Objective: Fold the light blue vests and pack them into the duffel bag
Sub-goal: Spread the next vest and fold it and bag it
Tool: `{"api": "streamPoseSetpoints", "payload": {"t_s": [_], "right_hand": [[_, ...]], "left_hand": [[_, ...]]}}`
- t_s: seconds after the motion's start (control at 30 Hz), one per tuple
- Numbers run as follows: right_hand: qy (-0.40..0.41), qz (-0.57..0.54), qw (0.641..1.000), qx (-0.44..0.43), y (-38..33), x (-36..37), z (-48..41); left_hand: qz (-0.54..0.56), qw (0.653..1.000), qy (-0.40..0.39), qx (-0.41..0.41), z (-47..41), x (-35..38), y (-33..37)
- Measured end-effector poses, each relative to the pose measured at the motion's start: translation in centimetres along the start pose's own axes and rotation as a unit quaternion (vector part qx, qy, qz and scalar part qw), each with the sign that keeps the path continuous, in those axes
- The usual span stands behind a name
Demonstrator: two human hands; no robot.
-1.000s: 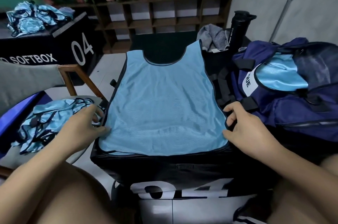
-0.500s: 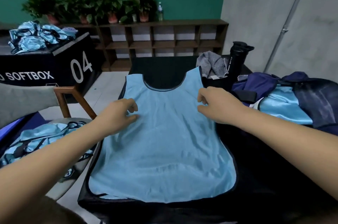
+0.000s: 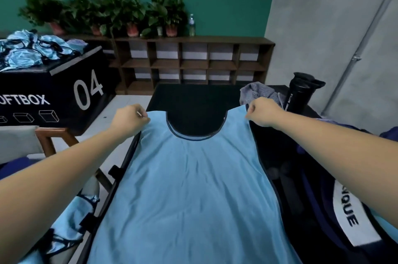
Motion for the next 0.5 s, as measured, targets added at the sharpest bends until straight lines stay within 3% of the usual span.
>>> {"api": "streamPoseSetpoints", "payload": {"t_s": [0.17, 0.5], "right_hand": [[0.030, -0.070, 0.997, 0.034, 1.3, 1.8, -3.5], [0.021, -0.234, 0.959, 0.159, 2.8, 3.9, -6.1]], "left_hand": [[0.017, 0.997, 0.022, -0.074, -4.5, 1.0, -3.2], [0.134, 0.972, -0.036, -0.188, -8.4, 4.2, -5.7]]}}
Point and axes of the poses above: each hand's wrist, its own z-axis away from the middle knuckle, its own x-axis out of the palm, y = z × x, the point moved 4 cm from there along -z, towards the middle knuckle, and after that the axes turned 3 degrees about z, right-handed, at the moved point
